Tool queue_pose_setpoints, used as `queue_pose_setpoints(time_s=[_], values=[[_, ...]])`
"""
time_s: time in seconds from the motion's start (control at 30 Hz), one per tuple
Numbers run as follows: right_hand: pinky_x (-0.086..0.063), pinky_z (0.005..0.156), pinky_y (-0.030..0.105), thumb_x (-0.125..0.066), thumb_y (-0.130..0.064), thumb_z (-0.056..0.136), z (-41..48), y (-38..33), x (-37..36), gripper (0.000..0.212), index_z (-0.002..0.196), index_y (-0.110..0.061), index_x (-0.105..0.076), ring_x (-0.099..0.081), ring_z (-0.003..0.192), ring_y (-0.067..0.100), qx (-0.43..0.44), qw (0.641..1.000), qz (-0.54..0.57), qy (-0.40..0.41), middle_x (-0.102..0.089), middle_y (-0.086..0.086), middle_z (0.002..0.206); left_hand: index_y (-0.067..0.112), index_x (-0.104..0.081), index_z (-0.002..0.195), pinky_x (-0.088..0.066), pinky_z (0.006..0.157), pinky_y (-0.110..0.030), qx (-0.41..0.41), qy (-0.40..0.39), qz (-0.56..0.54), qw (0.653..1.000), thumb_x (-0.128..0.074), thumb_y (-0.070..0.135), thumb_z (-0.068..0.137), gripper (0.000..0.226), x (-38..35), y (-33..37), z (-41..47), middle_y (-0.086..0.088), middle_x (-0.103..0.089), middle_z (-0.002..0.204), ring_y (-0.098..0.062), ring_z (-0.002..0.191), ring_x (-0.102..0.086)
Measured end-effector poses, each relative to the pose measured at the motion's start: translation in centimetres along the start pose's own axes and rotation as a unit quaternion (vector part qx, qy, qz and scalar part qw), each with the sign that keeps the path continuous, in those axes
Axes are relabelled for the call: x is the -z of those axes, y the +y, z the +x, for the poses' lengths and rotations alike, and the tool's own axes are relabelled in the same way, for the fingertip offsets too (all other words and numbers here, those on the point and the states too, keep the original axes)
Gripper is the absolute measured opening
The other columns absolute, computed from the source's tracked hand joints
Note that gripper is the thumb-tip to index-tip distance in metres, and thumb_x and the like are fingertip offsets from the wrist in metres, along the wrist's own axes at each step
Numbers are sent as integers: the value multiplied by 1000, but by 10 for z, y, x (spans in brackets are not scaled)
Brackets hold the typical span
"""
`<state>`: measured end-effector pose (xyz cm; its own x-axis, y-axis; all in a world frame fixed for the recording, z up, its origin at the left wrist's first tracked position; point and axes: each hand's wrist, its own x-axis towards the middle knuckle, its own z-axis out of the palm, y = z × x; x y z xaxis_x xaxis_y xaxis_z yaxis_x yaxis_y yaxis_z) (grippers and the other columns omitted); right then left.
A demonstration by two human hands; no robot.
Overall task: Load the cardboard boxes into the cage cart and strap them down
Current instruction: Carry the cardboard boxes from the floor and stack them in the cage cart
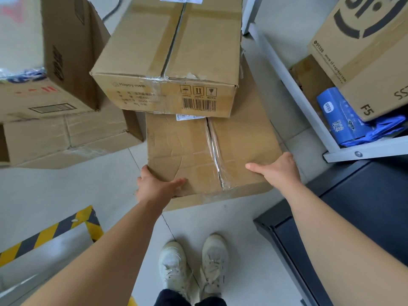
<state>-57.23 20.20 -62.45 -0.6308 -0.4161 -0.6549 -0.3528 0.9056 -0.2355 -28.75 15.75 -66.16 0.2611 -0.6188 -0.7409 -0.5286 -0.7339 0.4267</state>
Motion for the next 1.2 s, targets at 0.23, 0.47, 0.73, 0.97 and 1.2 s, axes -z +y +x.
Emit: queue_pose_setpoints(time_s=[0.23, 0.47, 0.73, 0.97, 1.2], values=[[-46, 81, 38, -80, -64, 59, -64, 7, 14, 104, 132, -5, -36, -54, 117, 33, -17, 999, -39, 5, -50, 11, 134, 30, -40, 129, -51, 93, -49, 9, -1, 51, 999, -78, 70, 25, 117, 44, -1, -45, 1, -54, 121, -31, 111, -55], [-49, 77, 39, -77, -71, 55, -110, 24, 23, 105, 129, -7, -39, -55, 112, 33, -24, 998, -58, 0, -52, 11, 130, 24, -49, 112, -54, 88, -47, 29, -14, 67, 997, -77, 74, 22, 106, 76, -10, -86, -1, -60, 109, -30, 101, -60], [-53, 82, 40, -79, -73, 44, -154, 60, 29, 110, 128, -12, -46, -57, 106, 26, 15, 1000, 21, -4, -56, 4, 122, 16, -53, 108, -51, 76, -35, 12, -11, -56, 998, -91, 34, 61, 63, 103, -35, -139, 5, -61, 88, -18, 80, -60], [-57, 78, 44, -80, -68, 45, -202, 93, 39, 70, 94, -22, -62, -65, 86, 20, 43, 995, 90, -19, -67, -4, 95, 20, -56, 108, -53, 72, -33, 18, 1, -99, 995, -91, 34, 60, 61, 125, -65, -191, 6, -63, 89, -20, 84, -64], [-59, 73, 47, -71, -80, 39, -266, 107, 59, 69, 77, -22, -71, -69, 72, 23, 32, 993, 112, -25, -72, -4, 76, 9, -46, 141, -42, 81, -29, 4, 21, -111, 994, -87, 39, 66, 91, 169, -70, -246, -1, -56, 116, -20, 97, -54]])
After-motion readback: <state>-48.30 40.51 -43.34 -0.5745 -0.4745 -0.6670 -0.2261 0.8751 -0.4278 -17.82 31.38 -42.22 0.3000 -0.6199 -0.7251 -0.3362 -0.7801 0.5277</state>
